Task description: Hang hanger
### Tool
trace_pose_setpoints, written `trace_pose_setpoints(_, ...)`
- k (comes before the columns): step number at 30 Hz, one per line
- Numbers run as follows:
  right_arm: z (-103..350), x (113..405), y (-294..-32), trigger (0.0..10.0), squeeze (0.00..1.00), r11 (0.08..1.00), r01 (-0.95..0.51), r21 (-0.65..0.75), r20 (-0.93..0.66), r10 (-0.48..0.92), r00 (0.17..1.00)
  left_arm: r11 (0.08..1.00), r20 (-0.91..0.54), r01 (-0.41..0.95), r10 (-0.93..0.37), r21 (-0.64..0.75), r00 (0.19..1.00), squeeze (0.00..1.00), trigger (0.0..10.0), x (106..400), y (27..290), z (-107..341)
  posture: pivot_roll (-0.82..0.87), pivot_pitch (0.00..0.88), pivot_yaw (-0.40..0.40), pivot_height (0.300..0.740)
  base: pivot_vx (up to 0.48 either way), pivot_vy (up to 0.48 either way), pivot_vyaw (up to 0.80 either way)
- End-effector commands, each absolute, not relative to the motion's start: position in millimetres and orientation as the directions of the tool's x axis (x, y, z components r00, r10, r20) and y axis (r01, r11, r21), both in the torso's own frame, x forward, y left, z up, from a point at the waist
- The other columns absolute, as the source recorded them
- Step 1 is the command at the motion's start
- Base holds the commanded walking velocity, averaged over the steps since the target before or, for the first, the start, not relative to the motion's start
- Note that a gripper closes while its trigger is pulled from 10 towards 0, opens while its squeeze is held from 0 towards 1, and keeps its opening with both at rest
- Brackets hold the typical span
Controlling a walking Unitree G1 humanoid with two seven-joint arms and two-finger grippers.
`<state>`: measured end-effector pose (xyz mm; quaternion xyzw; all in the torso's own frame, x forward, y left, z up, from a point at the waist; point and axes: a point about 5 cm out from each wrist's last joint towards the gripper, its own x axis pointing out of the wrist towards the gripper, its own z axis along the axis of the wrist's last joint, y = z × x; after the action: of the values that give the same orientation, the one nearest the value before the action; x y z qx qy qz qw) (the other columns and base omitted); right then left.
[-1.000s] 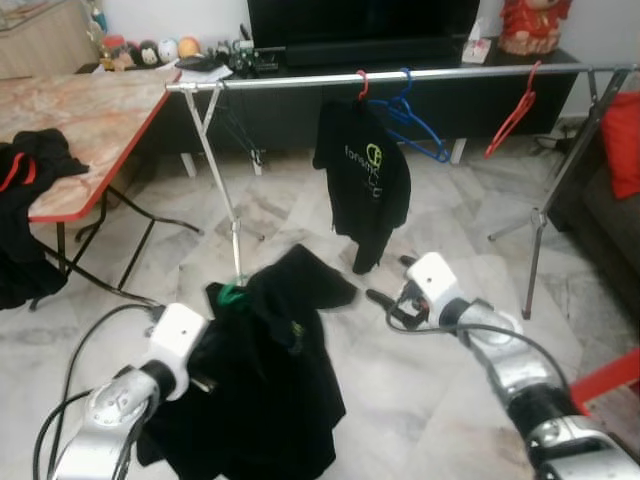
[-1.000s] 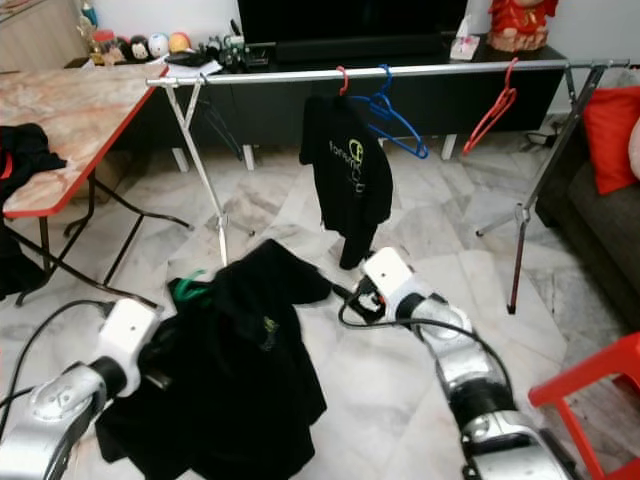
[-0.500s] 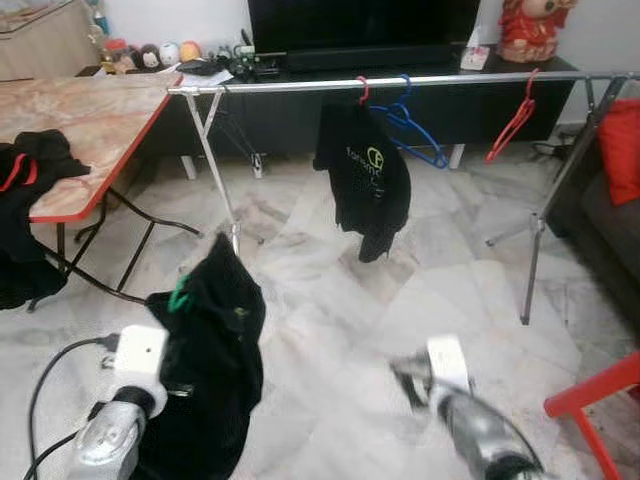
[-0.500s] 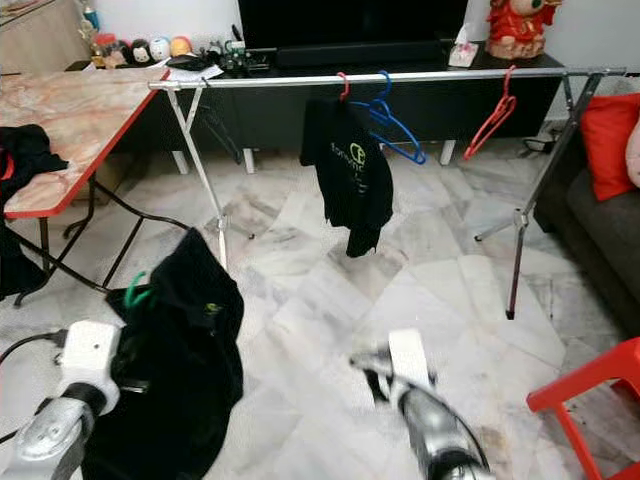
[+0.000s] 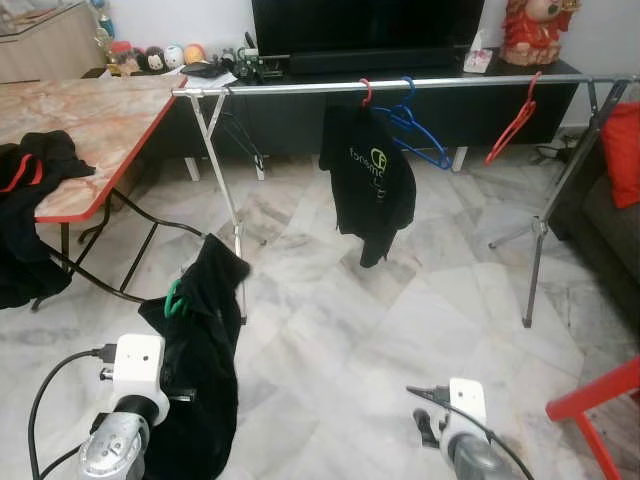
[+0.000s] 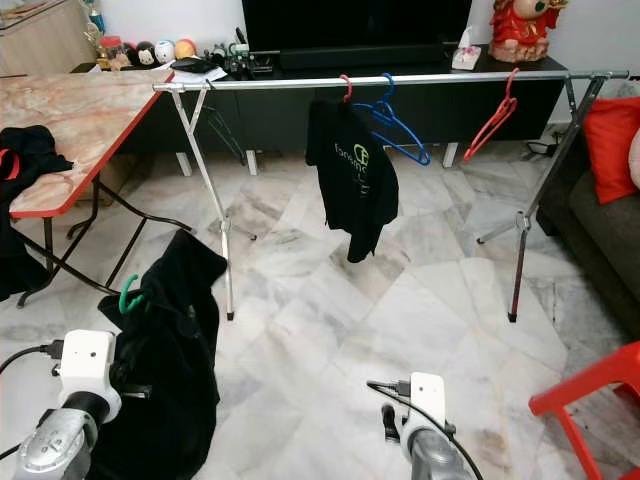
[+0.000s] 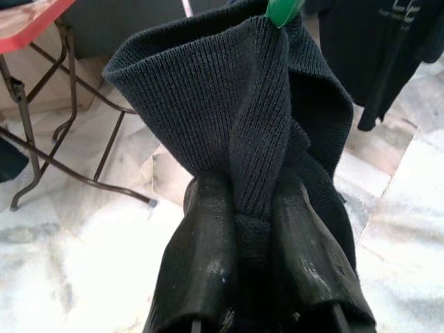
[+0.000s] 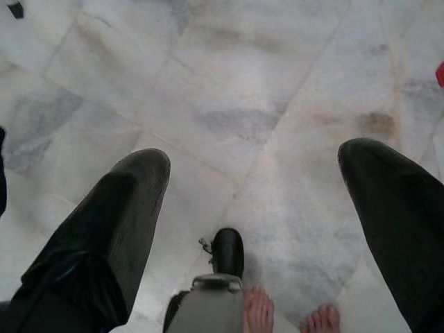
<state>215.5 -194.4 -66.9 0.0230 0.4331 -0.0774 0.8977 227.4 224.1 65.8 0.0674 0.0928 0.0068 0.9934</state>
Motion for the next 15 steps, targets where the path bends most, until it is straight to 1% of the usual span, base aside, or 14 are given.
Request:
trace_pose_setpoints(1, -68.3, 213.2, -195.3, 10.0, 0.0, 0.985, 0.168, -0.027, -0.788, -0.124, 0.603, 0.99, -0.138, 0.003, 0.017, 0.144, 0.99, 0.0, 10.0, 232.4, 220.9, 75.2, -0.06, 0.0, 0.059, 0.74, 0.345, 0.0, 0.0)
trace_pose_setpoints(15, -69.0, 212.6, -192.4, 10.0, 0.0, 0.987, 0.158, -0.013, -0.786, -0.107, 0.608, 0.989, -0.151, 0.023, -0.001, 0.144, 0.989, 0.0, 10.0, 232.8, 218.7, 74.3, -0.06, 0.0, 0.064, 0.74, 0.368, 0.0, 0.0)
